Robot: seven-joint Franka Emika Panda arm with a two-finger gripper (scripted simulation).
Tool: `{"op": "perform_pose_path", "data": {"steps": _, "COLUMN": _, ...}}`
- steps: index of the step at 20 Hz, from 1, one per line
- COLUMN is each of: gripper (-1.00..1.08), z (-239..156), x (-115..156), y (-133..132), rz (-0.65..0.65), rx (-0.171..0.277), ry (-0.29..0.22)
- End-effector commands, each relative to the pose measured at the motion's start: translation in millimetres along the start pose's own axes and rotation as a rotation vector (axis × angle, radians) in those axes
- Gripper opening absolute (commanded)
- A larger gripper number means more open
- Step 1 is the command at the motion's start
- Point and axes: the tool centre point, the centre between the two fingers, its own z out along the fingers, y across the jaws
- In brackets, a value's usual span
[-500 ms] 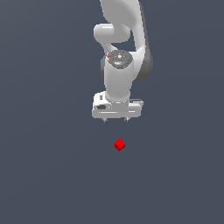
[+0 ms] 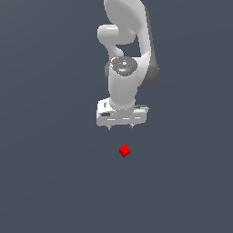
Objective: Pick up the red cube and move it to a goal position.
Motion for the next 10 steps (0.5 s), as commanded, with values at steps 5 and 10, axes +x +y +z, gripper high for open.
{"op": "perform_pose_path", "data": {"steps": 5, "gripper": 1.0, "z": 24, "x": 8, "y": -1, "rz": -0.098, "rx": 0.002, "ry": -0.001}}
{"op": "perform_pose_path", "data": {"steps": 10, "gripper": 1.0, "z": 54, "x": 19, "y": -3, "rz": -0.223, "rx": 0.005, "ry": -0.002}}
